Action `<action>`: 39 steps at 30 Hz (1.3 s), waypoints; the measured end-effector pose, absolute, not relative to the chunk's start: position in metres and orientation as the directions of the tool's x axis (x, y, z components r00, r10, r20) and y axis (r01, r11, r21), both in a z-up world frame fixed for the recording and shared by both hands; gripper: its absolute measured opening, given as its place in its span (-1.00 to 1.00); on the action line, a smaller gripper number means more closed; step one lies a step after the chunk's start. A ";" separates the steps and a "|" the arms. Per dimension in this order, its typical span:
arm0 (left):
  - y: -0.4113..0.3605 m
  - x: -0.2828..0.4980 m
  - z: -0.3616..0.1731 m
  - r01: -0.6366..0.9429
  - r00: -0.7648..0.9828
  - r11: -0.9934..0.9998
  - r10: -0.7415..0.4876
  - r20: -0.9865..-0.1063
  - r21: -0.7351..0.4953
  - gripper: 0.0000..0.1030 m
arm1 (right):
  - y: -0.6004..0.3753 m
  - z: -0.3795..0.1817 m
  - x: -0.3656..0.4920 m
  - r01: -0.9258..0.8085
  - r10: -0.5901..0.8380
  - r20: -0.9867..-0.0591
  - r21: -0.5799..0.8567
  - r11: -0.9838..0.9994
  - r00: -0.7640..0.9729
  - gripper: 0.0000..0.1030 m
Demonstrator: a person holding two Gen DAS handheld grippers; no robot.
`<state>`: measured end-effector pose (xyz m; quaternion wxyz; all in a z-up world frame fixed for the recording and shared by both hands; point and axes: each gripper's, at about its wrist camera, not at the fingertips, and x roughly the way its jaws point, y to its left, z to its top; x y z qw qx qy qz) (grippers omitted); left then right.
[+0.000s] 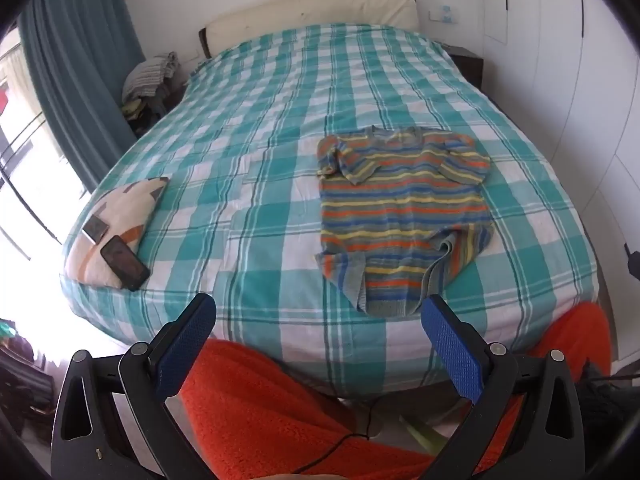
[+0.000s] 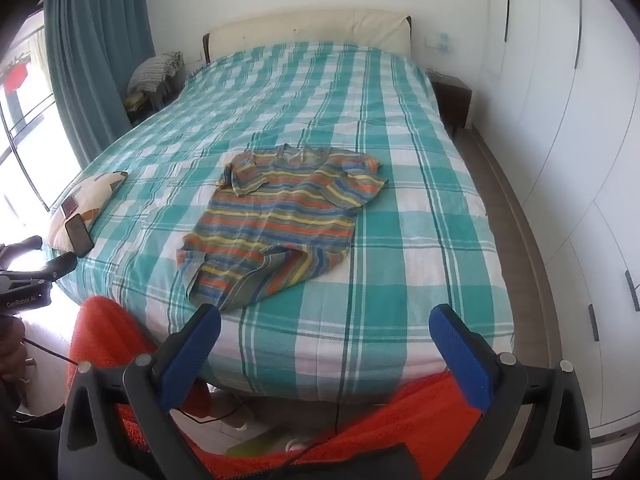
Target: Fold small clothes
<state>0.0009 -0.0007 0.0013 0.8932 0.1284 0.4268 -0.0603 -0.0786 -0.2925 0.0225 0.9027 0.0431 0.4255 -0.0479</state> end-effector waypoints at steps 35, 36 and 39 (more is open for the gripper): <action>-0.020 0.037 -0.011 0.201 0.650 0.953 0.045 -0.759 0.228 0.99 | -0.305 0.006 -0.045 0.230 -0.234 -0.785 -0.120 0.966 0.573 0.99; -0.019 0.038 -0.012 0.200 0.648 0.953 0.044 -0.761 0.225 0.99 | -0.304 0.005 -0.045 0.229 -0.233 -0.786 -0.119 0.966 0.572 0.99; -0.018 0.038 -0.013 0.195 0.645 0.955 0.047 -0.763 0.223 0.99 | -0.303 0.004 -0.044 0.225 -0.230 -0.790 -0.119 0.967 0.569 0.99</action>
